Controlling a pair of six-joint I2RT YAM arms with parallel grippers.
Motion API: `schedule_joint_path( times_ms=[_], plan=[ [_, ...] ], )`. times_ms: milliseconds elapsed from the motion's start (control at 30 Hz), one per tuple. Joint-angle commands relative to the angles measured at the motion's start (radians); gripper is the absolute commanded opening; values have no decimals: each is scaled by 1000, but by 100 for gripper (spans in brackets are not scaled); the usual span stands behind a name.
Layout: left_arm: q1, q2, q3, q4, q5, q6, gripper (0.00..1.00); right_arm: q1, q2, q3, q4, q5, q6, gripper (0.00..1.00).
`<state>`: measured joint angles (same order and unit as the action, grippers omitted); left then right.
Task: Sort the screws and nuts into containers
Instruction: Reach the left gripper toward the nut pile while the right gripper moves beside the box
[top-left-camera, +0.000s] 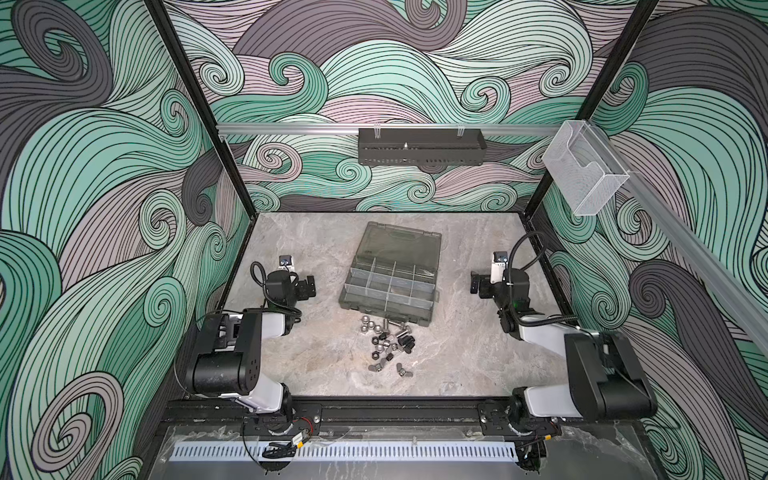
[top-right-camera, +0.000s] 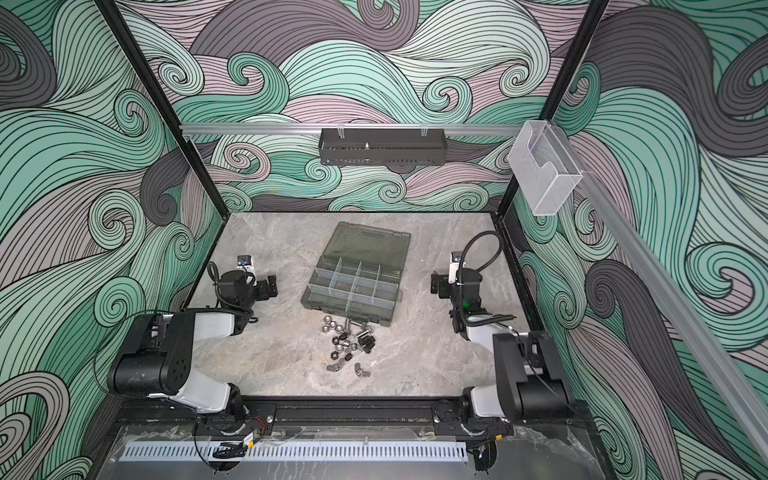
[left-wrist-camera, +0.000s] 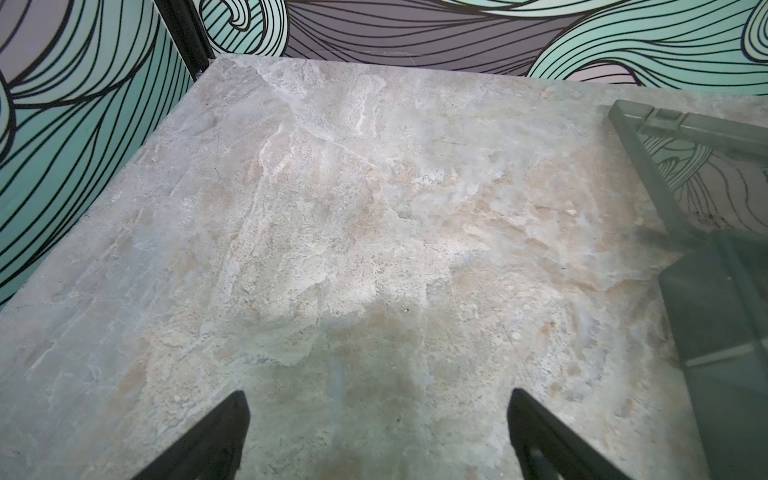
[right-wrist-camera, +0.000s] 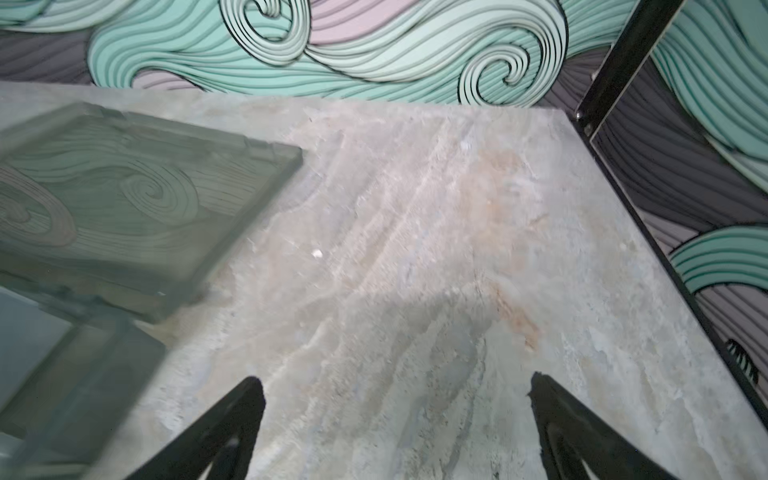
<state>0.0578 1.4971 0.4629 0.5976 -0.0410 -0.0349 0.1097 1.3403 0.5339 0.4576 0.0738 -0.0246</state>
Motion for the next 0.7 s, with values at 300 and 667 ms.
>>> schedule_joint_path(
  times_ms=[300, 667],
  plan=[
    [-27, -281, 352, -939, 69, -311, 99, 115, -305, 208, -763, -198, 172, 99],
    [-126, -578, 264, -1175, 237, -371, 99, 246, -409, 202, -1002, -256, 331, 99]
  ],
)
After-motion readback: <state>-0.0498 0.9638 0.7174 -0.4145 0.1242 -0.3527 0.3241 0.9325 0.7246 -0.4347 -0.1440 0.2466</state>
